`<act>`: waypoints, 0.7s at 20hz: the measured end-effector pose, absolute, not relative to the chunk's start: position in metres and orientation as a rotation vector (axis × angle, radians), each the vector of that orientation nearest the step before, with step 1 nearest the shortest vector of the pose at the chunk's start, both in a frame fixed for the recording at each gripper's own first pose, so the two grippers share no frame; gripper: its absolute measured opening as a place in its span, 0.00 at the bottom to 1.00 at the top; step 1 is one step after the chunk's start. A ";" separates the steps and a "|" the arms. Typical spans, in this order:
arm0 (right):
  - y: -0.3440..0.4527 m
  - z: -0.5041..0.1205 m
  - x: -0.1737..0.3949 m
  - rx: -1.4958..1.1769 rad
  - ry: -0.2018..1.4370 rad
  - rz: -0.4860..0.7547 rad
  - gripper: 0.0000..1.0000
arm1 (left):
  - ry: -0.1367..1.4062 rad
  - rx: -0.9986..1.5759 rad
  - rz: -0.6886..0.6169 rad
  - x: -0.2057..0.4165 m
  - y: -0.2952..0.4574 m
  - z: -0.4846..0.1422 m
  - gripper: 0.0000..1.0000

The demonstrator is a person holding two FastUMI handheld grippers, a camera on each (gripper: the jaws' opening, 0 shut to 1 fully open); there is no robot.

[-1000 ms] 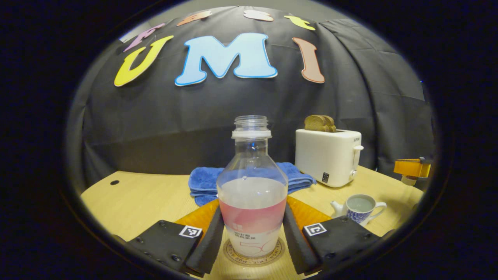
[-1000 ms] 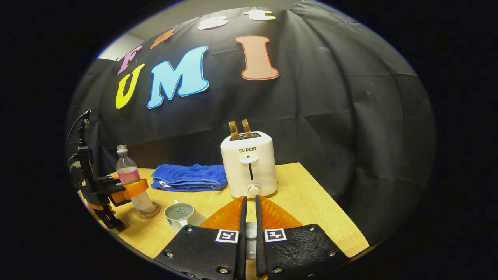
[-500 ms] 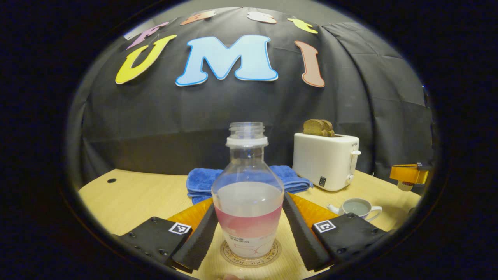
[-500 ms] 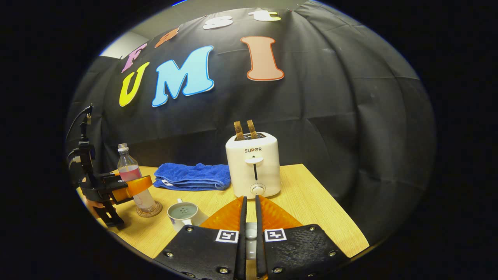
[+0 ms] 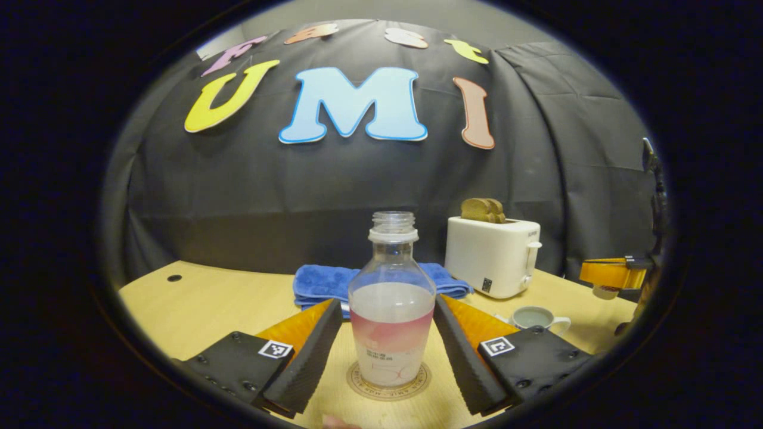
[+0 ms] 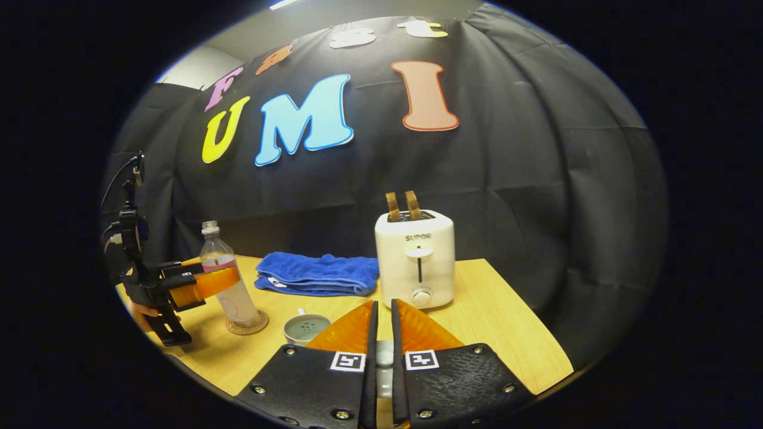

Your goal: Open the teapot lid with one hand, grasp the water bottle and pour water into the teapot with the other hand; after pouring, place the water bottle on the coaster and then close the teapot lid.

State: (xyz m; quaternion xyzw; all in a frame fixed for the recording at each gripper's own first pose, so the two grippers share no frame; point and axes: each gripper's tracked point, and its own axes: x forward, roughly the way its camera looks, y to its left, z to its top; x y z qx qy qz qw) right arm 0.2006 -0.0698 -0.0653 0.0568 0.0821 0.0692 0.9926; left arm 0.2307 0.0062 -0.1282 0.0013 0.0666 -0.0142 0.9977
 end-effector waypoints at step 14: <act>0.017 -0.068 0.259 0.267 0.226 0.264 0.10 | 0.054 -0.083 -0.045 0.166 -0.004 -0.110 1.00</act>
